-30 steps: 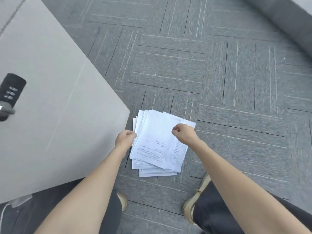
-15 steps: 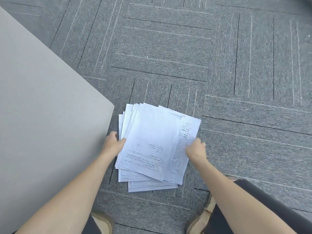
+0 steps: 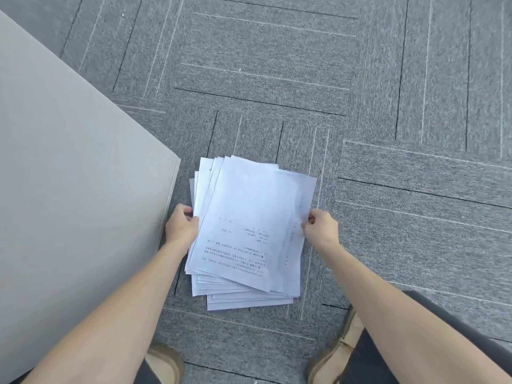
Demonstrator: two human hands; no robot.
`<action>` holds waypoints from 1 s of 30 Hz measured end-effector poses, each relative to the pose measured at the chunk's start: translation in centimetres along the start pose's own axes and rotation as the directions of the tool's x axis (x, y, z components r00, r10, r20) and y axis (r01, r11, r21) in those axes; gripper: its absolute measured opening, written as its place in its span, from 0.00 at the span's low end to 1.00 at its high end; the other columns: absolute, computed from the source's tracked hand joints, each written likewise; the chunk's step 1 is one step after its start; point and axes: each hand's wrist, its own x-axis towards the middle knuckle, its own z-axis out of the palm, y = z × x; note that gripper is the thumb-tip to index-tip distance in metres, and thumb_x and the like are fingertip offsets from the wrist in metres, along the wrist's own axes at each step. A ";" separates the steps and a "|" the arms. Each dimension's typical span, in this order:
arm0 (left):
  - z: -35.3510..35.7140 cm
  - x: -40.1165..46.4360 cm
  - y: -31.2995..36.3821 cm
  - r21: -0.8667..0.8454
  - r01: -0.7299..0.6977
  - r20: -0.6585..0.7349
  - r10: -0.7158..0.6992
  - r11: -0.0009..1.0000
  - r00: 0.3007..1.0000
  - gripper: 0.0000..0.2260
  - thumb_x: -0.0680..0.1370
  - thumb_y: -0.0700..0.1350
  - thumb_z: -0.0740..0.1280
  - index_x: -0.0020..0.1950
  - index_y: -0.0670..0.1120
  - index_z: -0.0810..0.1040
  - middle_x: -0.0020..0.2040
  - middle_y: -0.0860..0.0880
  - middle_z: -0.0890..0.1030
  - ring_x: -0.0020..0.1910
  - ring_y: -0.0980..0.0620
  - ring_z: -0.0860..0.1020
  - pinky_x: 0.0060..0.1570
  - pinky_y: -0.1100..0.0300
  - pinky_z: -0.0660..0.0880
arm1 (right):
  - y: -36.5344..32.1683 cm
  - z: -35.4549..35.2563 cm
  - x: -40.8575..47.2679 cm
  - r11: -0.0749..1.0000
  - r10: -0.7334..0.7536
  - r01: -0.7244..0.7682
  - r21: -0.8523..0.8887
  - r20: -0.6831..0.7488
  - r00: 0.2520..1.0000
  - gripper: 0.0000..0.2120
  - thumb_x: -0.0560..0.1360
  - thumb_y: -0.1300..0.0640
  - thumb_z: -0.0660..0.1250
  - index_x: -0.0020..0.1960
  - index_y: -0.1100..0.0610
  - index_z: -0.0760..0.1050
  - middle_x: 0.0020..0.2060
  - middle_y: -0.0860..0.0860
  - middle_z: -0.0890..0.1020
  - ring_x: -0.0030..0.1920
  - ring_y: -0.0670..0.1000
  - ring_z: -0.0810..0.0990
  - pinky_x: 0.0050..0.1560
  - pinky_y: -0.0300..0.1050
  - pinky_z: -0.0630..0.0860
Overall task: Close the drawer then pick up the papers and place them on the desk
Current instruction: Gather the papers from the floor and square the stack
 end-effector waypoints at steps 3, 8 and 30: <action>0.3 -0.3 -0.3 -0.016 -0.035 -0.012 0.035 0.999 0.999 0.12 0.76 0.38 0.66 0.59 0.43 0.77 0.44 0.46 0.79 0.47 0.44 0.79 0.47 0.58 0.69 | -1.1 0.4 0.1 0.994 -0.081 0.084 -0.069 0.040 0.996 0.10 0.74 0.70 0.60 0.43 0.65 0.81 0.37 0.56 0.84 0.42 0.58 0.81 0.47 0.51 0.81; 0.7 -1.4 -0.9 0.116 -0.175 0.051 0.170 0.978 0.984 0.09 0.75 0.41 0.66 0.55 0.49 0.78 0.42 0.45 0.82 0.44 0.42 0.80 0.45 0.52 0.75 | -2.2 1.3 0.2 0.988 -0.137 0.141 -0.067 0.067 0.988 0.12 0.76 0.68 0.60 0.49 0.62 0.83 0.42 0.57 0.86 0.47 0.60 0.83 0.50 0.46 0.77; 1.1 -3.0 -2.0 -0.327 0.247 0.154 -0.206 0.912 0.966 0.09 0.74 0.43 0.72 0.53 0.48 0.79 0.47 0.47 0.84 0.48 0.41 0.85 0.51 0.45 0.83 | -1.4 3.5 -2.5 1.000 -0.018 0.018 -0.011 0.050 0.999 0.09 0.80 0.63 0.60 0.59 0.61 0.75 0.54 0.59 0.80 0.52 0.58 0.79 0.52 0.52 0.76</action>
